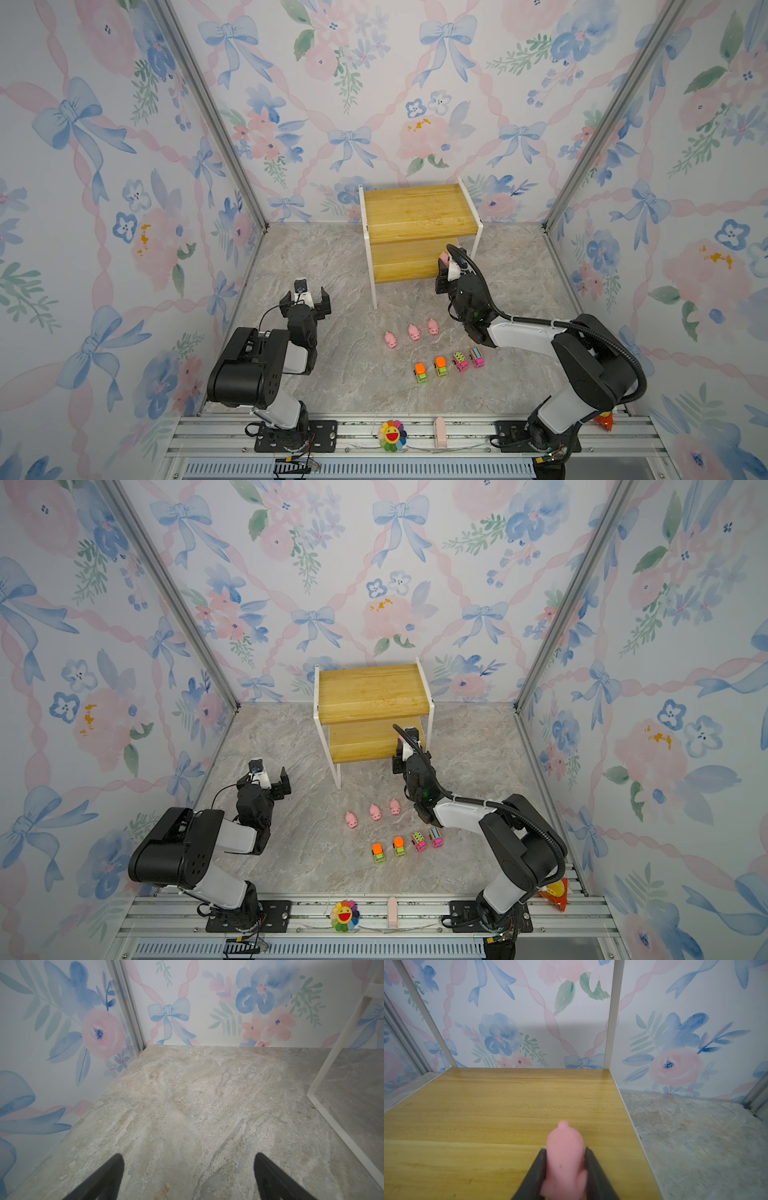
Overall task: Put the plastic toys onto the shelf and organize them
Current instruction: 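Carry the pig with the right gripper onto the lower wooden shelf and release, then withdraw the right gripper to the next pink pig while the left arm moves forward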
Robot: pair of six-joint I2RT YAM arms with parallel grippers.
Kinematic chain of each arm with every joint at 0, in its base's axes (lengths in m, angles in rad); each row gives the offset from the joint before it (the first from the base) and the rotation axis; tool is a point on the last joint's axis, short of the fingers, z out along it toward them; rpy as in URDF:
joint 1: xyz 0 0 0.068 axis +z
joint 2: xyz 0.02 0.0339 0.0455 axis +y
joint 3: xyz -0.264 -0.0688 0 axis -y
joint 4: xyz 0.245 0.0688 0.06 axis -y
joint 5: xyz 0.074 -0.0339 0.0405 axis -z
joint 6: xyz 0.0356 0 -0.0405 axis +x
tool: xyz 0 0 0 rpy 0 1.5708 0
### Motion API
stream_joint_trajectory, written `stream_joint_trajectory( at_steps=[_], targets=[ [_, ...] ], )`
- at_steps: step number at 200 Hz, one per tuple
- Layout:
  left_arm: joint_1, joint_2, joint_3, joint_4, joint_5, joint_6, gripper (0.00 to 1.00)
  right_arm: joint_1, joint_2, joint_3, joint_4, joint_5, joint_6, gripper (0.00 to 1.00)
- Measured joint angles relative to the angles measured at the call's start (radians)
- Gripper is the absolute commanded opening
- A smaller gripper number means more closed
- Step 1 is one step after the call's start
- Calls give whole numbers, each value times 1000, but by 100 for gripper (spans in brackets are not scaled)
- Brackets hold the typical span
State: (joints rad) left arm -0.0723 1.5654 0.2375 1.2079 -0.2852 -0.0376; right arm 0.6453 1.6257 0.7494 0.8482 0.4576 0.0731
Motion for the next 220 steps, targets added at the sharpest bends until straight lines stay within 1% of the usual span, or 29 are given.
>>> stream_joint_trajectory(
  at_steps=[17,29,47,64,83,105,126,156,196,220],
  targets=[
    [0,0,0,0,0,0,98,0,0,0,0,0,0,34],
    [0,0,0,0,0,0,98,0,0,0,1,0,-2,36],
    [0,0,0,0,0,0,98,0,0,0,0,1,-7,37],
    [0,0,0,0,0,0,98,0,0,0,-2,3,-10,43],
    [0,0,0,0,0,0,98,0,0,0,-13,3,-15,44],
    [0,0,0,0,0,0,98,0,0,0,-23,4,-20,51],
    [0,0,0,0,0,0,98,0,-2,0,-26,3,-28,53],
    [0,0,0,0,0,0,98,0,-16,-6,-30,4,-34,56],
    [0,0,0,0,0,0,98,0,-32,-18,-47,4,-42,63],
    [0,0,0,0,0,0,98,0,-71,-24,-85,3,-52,68]
  ],
)
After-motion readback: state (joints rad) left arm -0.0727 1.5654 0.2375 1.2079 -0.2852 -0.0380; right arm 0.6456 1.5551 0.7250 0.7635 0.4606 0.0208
